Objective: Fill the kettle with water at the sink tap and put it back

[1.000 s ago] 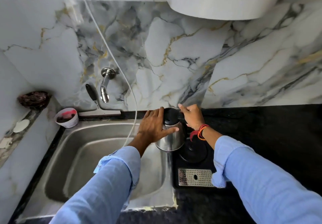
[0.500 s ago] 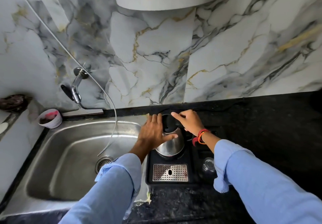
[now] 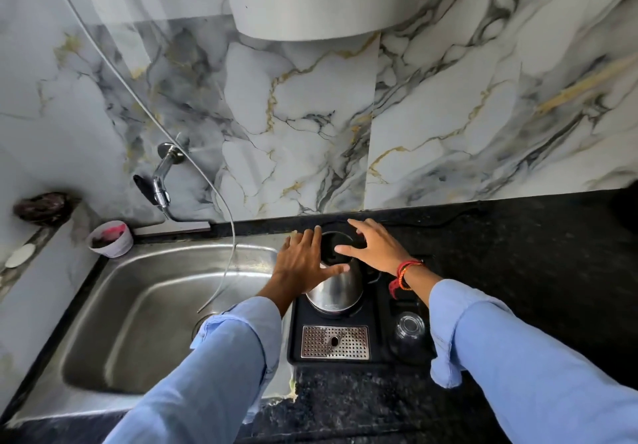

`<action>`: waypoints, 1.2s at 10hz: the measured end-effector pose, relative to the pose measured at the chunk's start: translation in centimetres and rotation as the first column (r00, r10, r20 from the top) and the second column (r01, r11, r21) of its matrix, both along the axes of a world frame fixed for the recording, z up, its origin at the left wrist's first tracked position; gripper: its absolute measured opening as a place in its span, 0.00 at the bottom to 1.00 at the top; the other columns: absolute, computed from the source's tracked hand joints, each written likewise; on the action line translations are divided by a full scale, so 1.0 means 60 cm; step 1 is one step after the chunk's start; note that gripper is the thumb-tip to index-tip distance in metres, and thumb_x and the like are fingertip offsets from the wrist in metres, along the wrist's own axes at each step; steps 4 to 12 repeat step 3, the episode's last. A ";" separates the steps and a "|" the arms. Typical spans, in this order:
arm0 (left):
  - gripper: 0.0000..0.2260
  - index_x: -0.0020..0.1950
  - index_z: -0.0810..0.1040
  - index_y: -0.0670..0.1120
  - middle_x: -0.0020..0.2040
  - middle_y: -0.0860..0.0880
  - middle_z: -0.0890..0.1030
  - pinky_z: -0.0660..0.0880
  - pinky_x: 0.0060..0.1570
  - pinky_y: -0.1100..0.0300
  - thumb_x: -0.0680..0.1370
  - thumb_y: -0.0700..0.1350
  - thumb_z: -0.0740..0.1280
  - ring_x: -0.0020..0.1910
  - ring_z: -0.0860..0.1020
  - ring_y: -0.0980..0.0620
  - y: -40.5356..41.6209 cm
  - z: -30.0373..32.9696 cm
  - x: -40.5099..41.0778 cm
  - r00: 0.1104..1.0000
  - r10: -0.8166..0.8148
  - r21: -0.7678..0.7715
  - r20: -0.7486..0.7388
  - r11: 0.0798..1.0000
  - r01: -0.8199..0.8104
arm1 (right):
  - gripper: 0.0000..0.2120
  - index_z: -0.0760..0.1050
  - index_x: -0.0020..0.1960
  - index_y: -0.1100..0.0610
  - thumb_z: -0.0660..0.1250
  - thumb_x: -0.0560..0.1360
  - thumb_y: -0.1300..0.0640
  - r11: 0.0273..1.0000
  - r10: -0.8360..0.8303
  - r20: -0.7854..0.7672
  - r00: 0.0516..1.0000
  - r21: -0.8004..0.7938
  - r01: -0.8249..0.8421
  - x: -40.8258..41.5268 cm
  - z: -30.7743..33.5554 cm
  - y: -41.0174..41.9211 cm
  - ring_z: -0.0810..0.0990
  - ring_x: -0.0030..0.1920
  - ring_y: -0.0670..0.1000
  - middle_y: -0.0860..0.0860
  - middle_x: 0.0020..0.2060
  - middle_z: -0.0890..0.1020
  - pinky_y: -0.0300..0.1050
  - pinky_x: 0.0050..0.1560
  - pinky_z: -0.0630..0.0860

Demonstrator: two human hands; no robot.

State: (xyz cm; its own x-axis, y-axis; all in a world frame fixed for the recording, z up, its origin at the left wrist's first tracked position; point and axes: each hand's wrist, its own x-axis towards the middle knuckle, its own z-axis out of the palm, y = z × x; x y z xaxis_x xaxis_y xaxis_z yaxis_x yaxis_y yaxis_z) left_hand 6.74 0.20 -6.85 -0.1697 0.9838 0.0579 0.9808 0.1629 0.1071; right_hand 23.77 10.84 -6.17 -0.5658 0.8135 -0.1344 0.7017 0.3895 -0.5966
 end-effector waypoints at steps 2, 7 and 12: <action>0.46 0.81 0.58 0.42 0.79 0.43 0.66 0.58 0.77 0.41 0.75 0.74 0.52 0.77 0.65 0.43 0.014 0.158 -0.051 0.999 0.001 0.192 -0.051 0.981 0.009 | 0.43 0.61 0.80 0.47 0.63 0.72 0.28 0.965 0.140 -0.063 0.988 0.234 -0.121 -0.028 0.169 0.000 0.62 0.79 0.50 0.47 0.78 0.65 0.49 0.78 0.62; 0.45 0.81 0.58 0.41 0.79 0.42 0.65 0.58 0.77 0.40 0.76 0.73 0.53 0.78 0.64 0.42 0.017 0.266 -0.081 0.993 0.035 0.347 -0.116 0.938 0.007 | 0.39 0.63 0.80 0.49 0.64 0.75 0.32 0.860 0.235 -0.086 0.968 0.482 -0.166 -0.047 0.284 -0.007 0.63 0.78 0.50 0.49 0.77 0.66 0.50 0.80 0.62; 0.45 0.81 0.58 0.41 0.79 0.42 0.65 0.58 0.77 0.40 0.76 0.73 0.53 0.78 0.64 0.42 0.017 0.266 -0.081 0.993 0.035 0.347 -0.116 0.938 0.007 | 0.39 0.63 0.80 0.49 0.64 0.75 0.32 0.860 0.235 -0.086 0.968 0.482 -0.166 -0.047 0.284 -0.007 0.63 0.78 0.50 0.49 0.77 0.66 0.50 0.80 0.62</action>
